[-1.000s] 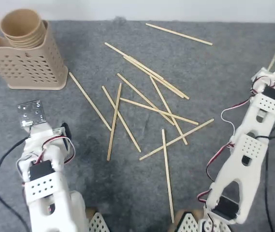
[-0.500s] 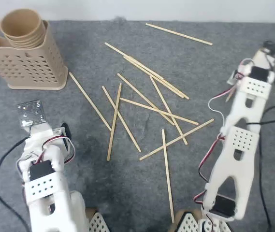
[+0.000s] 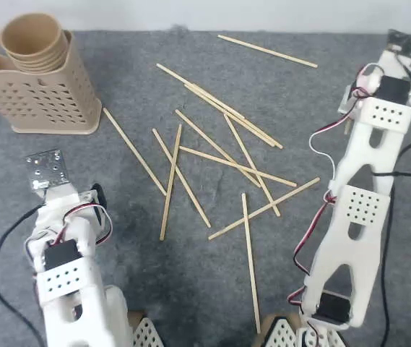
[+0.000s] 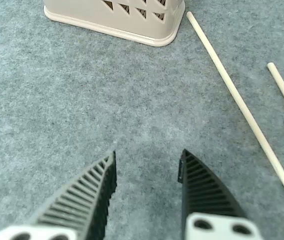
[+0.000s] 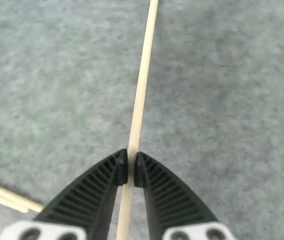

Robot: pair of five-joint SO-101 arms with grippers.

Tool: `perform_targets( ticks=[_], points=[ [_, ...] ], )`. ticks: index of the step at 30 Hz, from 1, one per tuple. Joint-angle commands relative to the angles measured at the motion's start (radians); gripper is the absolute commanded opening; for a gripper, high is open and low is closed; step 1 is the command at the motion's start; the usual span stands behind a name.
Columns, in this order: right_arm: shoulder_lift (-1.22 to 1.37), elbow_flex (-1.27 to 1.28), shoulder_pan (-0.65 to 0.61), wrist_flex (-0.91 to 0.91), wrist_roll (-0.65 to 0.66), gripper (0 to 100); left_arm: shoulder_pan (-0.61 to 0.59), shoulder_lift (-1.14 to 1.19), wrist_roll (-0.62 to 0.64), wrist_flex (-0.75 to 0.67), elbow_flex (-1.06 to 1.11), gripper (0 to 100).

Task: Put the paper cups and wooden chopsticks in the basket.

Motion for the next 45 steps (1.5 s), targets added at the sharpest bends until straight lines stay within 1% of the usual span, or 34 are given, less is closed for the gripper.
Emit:
perform_targets(
  ticks=[1, 7, 9, 12, 17, 20, 23, 29, 32, 36, 39, 42, 45],
  points=[
    [-0.104, -0.009, -0.036, 0.045, 0.020, 0.7, -0.008, -0.021, -0.005, -0.017, -0.015, 20],
    [-0.145, -0.006, -0.033, 0.048, 0.020, 0.7, -0.008, -0.021, -0.006, -0.021, -0.015, 20],
    [-0.165, 0.043, -0.021, 0.048, 0.020, 0.7, -0.008, -0.021, -0.006, -0.038, -0.013, 20],
    [-0.239, 0.204, -0.024, 0.048, 0.020, 0.7, -0.005, -0.021, -0.006, -0.043, -0.012, 20],
    [-0.473, 0.597, -0.048, 0.042, 0.040, 0.7, -0.005, -0.021, -0.006, -0.043, -0.012, 20],
    [-0.602, 0.821, -0.059, 0.041, 0.129, 0.7, -0.006, -0.021, -0.006, -0.041, -0.012, 20],
    [-0.691, 0.987, -0.045, 0.036, 0.213, 0.7, -0.006, -0.021, -0.006, -0.041, -0.012, 20],
    [-0.710, 1.131, 0.081, 0.015, 0.364, 0.8, -0.008, -0.021, -0.006, -0.040, -0.010, 20],
    [-0.710, 1.197, 0.137, -0.056, 0.436, 0.9, -0.008, -0.021, -0.006, -0.040, -0.010, 20],
    [-0.711, 1.208, 0.147, -0.168, 0.408, 1.7, -0.008, -0.021, -0.006, -0.040, -0.010, 20],
    [-0.710, 1.209, 0.107, -0.280, 0.374, 9.4, -0.008, -0.021, -0.006, -0.040, -0.010, 20],
    [-0.679, 1.211, 0.065, -0.460, 0.331, 17.8, -0.008, -0.021, -0.006, -0.040, -0.010, 20],
    [-0.607, 1.209, 0.028, -0.661, 0.295, 19.8, -0.008, -0.021, -0.006, -0.040, -0.010, 20]
  ],
)
